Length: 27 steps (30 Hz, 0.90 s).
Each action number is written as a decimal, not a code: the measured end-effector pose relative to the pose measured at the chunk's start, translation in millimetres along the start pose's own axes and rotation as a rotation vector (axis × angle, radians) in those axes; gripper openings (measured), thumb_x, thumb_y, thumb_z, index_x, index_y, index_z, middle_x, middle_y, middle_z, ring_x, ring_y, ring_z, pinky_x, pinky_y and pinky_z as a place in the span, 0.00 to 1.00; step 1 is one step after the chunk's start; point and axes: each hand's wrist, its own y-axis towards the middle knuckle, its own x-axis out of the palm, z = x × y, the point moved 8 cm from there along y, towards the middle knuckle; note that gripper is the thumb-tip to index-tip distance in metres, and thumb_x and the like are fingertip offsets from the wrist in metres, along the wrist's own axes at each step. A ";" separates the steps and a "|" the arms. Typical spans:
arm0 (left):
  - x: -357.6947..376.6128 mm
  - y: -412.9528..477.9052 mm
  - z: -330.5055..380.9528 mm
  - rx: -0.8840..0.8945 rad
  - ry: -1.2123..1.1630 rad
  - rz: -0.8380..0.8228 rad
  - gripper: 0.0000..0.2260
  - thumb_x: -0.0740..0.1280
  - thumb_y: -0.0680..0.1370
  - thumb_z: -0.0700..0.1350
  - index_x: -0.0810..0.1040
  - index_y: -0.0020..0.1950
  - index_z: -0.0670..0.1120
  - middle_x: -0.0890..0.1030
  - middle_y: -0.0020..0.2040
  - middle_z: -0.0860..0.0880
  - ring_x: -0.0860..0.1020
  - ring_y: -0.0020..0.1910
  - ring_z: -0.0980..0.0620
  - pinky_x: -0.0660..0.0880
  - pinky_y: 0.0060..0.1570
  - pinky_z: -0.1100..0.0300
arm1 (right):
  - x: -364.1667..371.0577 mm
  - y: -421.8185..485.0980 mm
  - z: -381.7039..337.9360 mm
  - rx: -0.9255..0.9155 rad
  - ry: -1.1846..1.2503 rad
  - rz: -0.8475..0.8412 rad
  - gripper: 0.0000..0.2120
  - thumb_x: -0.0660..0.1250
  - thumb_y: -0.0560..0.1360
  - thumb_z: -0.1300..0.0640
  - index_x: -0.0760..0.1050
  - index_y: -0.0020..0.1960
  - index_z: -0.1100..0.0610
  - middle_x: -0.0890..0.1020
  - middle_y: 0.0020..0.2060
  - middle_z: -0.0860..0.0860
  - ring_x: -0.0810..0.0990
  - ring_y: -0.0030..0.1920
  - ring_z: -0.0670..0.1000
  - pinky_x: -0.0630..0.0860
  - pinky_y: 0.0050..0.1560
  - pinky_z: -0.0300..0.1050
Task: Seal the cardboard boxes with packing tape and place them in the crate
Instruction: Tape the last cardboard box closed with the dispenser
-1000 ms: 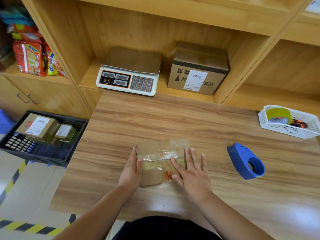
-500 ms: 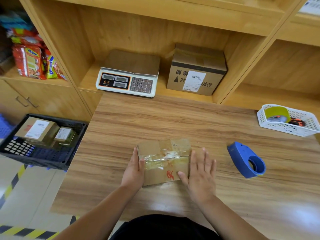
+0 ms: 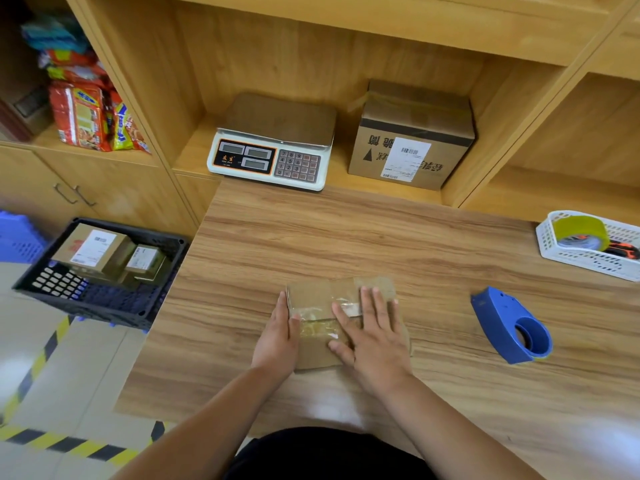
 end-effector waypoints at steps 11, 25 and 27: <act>-0.1 18.7 -3.2 -0.057 -0.082 0.017 0.26 0.53 0.81 0.45 0.48 0.78 0.47 0.58 0.76 0.47 0.56 0.74 0.50 0.53 0.72 0.58 | 2.9 -18.4 73.3 0.332 0.065 -0.025 0.42 0.19 0.64 0.28 0.28 0.73 0.47 0.27 0.71 0.57 0.18 0.67 0.55 0.21 0.67 0.57; 13.1 25.1 2.0 -0.081 -0.395 0.048 0.28 0.59 0.81 0.43 0.49 0.78 0.54 0.57 0.75 0.56 0.54 0.72 0.61 0.53 0.68 0.64 | -11.5 42.3 0.3 0.364 0.225 0.029 0.50 0.38 0.67 0.24 0.26 0.71 0.60 0.33 0.74 0.61 0.28 0.73 0.60 0.26 0.69 0.59; 14.6 25.4 -0.4 -0.087 -0.434 0.050 0.28 0.59 0.81 0.42 0.49 0.77 0.54 0.56 0.73 0.59 0.52 0.71 0.64 0.52 0.67 0.67 | -9.2 44.2 1.4 0.350 0.219 0.045 0.45 0.37 0.70 0.28 0.27 0.72 0.60 0.35 0.75 0.60 0.28 0.73 0.58 0.25 0.69 0.58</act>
